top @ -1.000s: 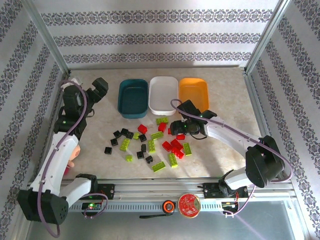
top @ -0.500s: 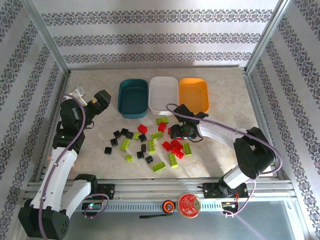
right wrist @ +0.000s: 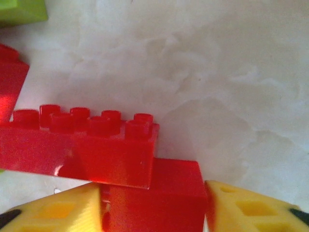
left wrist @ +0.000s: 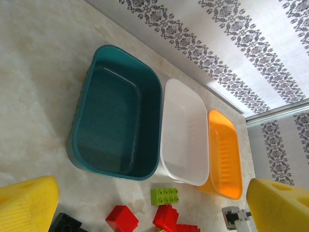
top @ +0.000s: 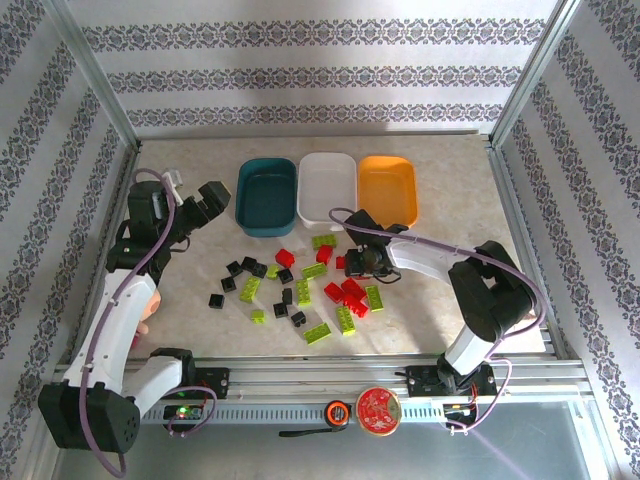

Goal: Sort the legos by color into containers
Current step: Pick up the lego from the center of the table, then place the lego in the container.

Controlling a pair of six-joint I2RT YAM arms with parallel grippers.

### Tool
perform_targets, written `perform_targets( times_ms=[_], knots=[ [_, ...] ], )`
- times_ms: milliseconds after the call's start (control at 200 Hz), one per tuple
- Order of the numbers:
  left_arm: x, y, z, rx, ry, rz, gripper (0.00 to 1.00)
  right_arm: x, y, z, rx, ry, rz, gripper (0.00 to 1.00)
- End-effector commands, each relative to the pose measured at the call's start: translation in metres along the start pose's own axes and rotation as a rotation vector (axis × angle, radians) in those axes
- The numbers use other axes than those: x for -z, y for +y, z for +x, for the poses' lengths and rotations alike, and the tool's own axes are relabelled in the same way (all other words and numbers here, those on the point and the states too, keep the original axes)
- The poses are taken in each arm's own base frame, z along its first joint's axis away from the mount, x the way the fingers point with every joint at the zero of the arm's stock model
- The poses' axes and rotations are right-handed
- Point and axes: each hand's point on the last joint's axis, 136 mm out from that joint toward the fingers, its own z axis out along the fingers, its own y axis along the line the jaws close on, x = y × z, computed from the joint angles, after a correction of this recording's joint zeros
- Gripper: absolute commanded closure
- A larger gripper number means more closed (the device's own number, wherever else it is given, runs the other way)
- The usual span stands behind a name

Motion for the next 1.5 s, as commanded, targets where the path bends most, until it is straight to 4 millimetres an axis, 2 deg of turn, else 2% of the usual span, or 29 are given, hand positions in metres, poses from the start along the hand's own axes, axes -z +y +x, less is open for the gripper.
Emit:
perform_targets(
  times_ms=[0,185,295,390,515,610,650,790,874,934,1069,1189,1314,1494],
  knots=[
    [0.011,-0.003,-0.006,-0.035,-0.023,0.0,0.01,-0.002,-0.005,-0.004,-0.008,-0.017,0.009,0.54],
    [0.013,0.005,-0.003,-0.034,-0.019,-0.043,0.01,0.013,-0.011,0.002,0.002,-0.037,-0.002,0.62],
    [0.012,0.009,0.0,-0.032,-0.012,-0.055,0.01,0.039,-0.011,0.005,0.012,-0.064,-0.03,0.62],
    [0.012,0.014,0.003,-0.037,-0.006,-0.07,0.01,0.069,-0.011,-0.003,0.018,-0.131,-0.057,0.63],
    [0.007,0.018,0.011,-0.021,0.009,-0.06,0.01,0.104,-0.019,-0.041,-0.007,-0.259,-0.07,0.63],
    [0.001,0.025,0.02,0.011,0.033,-0.063,0.01,0.116,-0.035,-0.084,-0.06,-0.341,-0.049,0.64],
    [-0.001,0.029,0.024,0.026,0.047,-0.074,0.01,0.117,-0.042,-0.102,-0.084,-0.363,-0.039,0.64],
    [-0.008,0.043,0.038,0.071,0.087,-0.105,0.01,0.098,-0.057,-0.154,-0.146,-0.373,-0.026,0.64],
    [-0.01,0.055,0.046,0.109,0.088,-0.141,0.01,0.086,-0.065,-0.179,-0.163,-0.388,0.008,0.64],
    [-0.012,0.059,0.053,0.127,0.098,-0.135,0.01,0.075,-0.07,-0.189,-0.185,-0.378,0.014,0.64],
    [-0.018,0.073,0.07,0.135,0.153,-0.167,0.0,0.045,-0.076,-0.194,-0.219,-0.338,0.036,0.61],
    [-0.018,0.087,0.082,0.107,0.194,-0.235,0.0,0.028,-0.08,-0.198,-0.252,-0.311,0.039,0.43],
    [-0.018,0.095,0.093,0.04,0.239,-0.322,0.01,0.035,-0.073,-0.201,-0.253,-0.329,0.013,0.33],
    [-0.023,0.111,0.132,-0.038,0.33,-0.447,0.1,0.053,-0.054,-0.192,-0.208,-0.357,-0.025,0.32]
  ],
)
